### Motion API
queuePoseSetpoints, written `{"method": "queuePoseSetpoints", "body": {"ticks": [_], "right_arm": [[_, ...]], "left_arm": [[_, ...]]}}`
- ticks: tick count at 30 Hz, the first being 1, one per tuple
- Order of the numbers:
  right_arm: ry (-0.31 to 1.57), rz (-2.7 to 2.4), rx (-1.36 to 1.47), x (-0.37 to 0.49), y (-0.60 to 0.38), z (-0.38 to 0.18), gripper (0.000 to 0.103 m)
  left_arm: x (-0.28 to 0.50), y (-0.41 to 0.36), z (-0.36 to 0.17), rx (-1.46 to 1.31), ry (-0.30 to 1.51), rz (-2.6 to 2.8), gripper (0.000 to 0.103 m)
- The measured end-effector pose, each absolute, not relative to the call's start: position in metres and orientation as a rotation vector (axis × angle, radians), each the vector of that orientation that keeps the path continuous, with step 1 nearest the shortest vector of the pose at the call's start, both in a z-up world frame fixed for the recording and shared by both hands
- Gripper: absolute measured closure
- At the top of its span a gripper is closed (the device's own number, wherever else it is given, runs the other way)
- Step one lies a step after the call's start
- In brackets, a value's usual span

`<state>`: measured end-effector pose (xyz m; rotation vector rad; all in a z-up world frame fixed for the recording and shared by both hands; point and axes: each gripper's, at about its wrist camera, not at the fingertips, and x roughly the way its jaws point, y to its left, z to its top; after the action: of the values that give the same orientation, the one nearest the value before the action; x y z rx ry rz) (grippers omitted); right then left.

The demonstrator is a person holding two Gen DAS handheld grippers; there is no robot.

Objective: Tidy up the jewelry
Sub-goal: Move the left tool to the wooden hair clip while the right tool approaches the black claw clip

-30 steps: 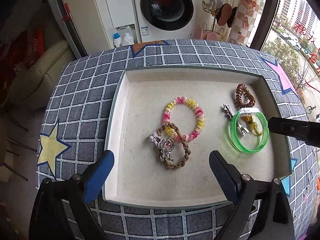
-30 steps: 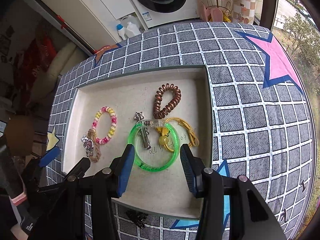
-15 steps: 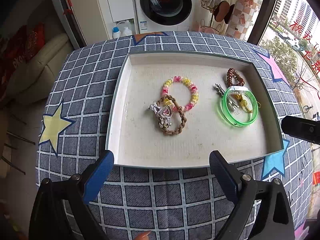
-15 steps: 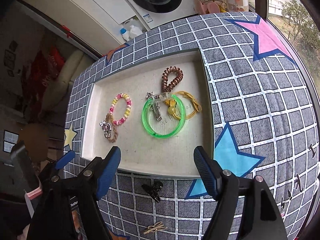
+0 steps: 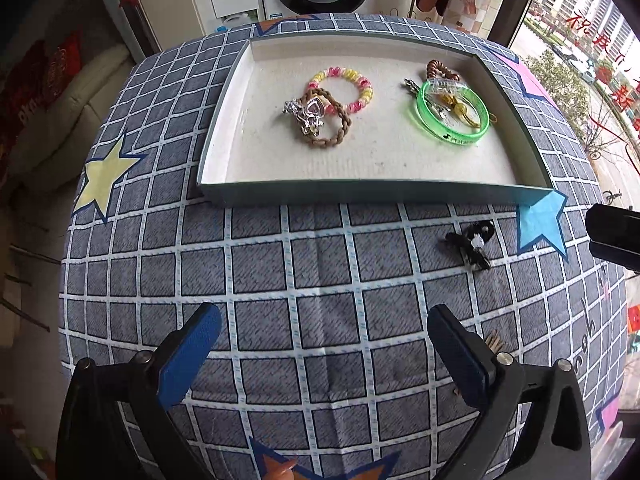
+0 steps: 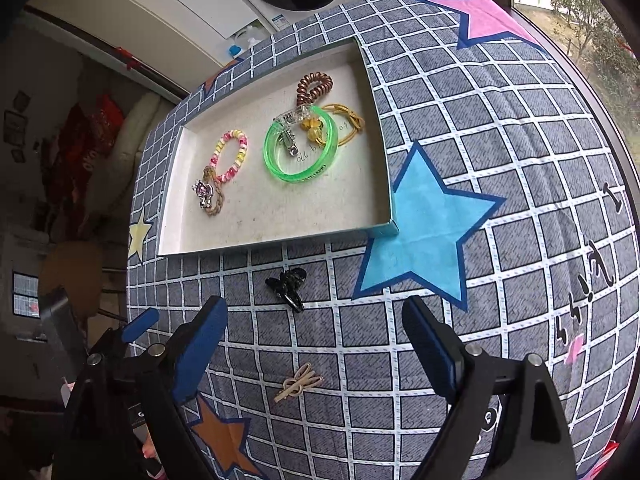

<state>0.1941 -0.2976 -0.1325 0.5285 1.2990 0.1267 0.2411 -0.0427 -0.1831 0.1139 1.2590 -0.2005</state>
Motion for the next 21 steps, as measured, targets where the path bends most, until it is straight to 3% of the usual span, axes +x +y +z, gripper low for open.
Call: {"method": "queuePoseSetpoints", "body": {"ticks": [21], "right_arm": [[1.438,0.022,0.514,0.138,-0.321,-0.166,0.011]], "left_arm": [[0.186,-0.085,-0.204,0.189,1.321,-0.368,0.000]]}}
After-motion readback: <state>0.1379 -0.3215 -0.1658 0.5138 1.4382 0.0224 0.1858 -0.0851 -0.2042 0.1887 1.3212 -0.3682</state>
